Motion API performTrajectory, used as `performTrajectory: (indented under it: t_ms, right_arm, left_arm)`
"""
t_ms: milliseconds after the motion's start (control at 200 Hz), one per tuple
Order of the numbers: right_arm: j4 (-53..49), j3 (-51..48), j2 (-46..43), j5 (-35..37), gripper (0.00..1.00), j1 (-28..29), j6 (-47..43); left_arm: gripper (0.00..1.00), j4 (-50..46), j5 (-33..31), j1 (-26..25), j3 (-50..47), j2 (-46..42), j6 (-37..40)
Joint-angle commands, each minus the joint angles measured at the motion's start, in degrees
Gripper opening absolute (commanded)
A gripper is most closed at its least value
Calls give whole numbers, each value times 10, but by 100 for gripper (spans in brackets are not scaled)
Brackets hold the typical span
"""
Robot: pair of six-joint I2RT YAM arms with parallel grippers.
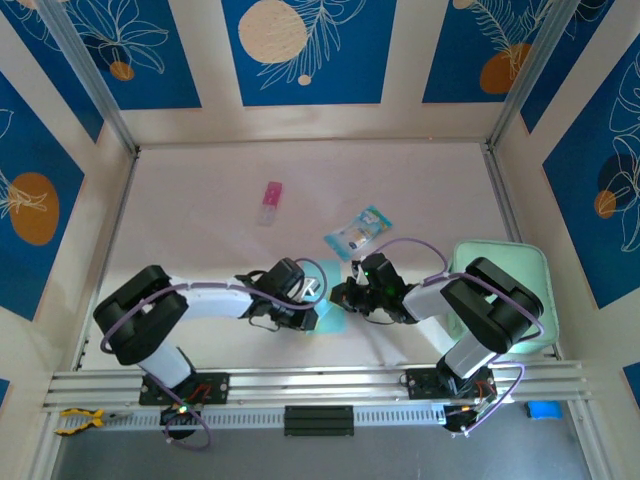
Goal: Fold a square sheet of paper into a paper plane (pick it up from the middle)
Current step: Fold the triangle a second time at the center of the table.
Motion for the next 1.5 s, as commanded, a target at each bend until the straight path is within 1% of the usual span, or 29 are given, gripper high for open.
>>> performTrajectory:
  t_ms: [0,230,340,465,655,810,885,960,1035,1105,1200,1295,1355,1495]
  right_arm:
    - [-89,-11,13,29,0,0,-10]
    - [-94,-11,8,28,0,-1,-12]
    - [-96,-11,5,28,0,-2,-13]
    - [-100,-13,-1,30,0,-1,-13]
    - [-108,-13,-10,33,0,-2,-15]
    - [-110,-11,-14,32,0,-3,-16]
    - [-110,-10,-13,31,0,-3,-17]
    - [-110,-8,-11,29,0,-3,-18]
    - [-111,-4,-9,26,0,-4,-20]
    - [-114,0,-8,24,0,-6,-24]
    - [-116,3,-7,23,0,-6,-25]
    - [-116,6,-6,21,0,-6,-25]
    - [-117,6,-8,21,0,-6,-26]
    - [-118,11,-11,15,0,-11,-30]
  left_arm:
    - [8,-65,-3,4,-24,-11,3]
    - [7,-82,-9,5,-41,-25,-4]
    - [4,-89,-10,5,-45,-27,-7]
    - [4,-96,-21,5,-49,-42,-12]
    - [4,-97,-18,5,-52,-55,-15]
    - [4,-88,-2,5,-51,-59,-13]
    - [4,-82,1,5,-52,-77,-13]
    - [4,-81,-10,5,-49,-112,-14]
    - [7,-84,-25,8,-42,-148,-13]
    - [9,-85,-26,15,-28,-159,-10]
    - [10,-73,-22,22,-8,-138,-2]
    - [10,-66,-7,25,26,-87,13]
    - [10,-65,-10,25,44,-57,22]
    - [9,-62,-1,25,62,4,37]
